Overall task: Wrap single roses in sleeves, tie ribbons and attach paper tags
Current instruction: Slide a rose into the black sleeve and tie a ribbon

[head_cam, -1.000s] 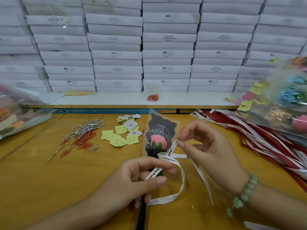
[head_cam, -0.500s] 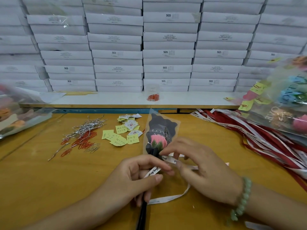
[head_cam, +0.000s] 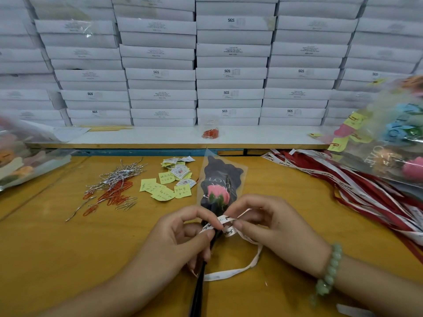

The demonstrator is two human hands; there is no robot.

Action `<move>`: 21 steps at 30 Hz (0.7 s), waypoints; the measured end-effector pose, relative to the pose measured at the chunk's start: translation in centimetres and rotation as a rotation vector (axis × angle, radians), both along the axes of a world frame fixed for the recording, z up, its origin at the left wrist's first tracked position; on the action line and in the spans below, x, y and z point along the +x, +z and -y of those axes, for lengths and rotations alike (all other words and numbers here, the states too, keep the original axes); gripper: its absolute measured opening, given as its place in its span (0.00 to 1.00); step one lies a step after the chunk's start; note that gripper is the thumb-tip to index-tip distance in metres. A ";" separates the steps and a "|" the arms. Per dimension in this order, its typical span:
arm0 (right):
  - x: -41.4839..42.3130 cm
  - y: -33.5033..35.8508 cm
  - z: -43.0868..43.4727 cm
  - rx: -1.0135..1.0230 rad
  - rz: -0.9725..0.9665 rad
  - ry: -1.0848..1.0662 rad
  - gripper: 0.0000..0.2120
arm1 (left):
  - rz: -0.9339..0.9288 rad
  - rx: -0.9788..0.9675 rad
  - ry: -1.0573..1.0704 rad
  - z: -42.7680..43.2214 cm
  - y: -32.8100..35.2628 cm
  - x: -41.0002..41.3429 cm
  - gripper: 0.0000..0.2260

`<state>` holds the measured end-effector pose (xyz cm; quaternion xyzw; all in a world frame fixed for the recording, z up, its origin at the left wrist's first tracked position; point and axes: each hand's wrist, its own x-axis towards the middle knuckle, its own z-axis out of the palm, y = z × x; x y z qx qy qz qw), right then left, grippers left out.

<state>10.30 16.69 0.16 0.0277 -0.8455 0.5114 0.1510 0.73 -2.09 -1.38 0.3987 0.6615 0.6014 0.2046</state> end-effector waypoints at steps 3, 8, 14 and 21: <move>0.0 0.1 -0.1 -0.128 0.052 0.015 0.07 | -0.066 0.016 0.064 -0.1 -0.1 0.1 0.08; 0.0 0.3 0.0 -0.240 0.093 0.073 0.10 | -0.116 -0.024 0.079 -0.1 0.0 0.3 0.11; 0.1 0.6 0.3 -0.251 0.095 0.121 0.11 | -0.163 -0.042 0.079 -0.2 0.1 0.5 0.05; 0.0 0.6 -1.7 0.202 0.048 -0.007 0.12 | -0.151 -0.024 0.090 0.3 0.6 -0.2 0.06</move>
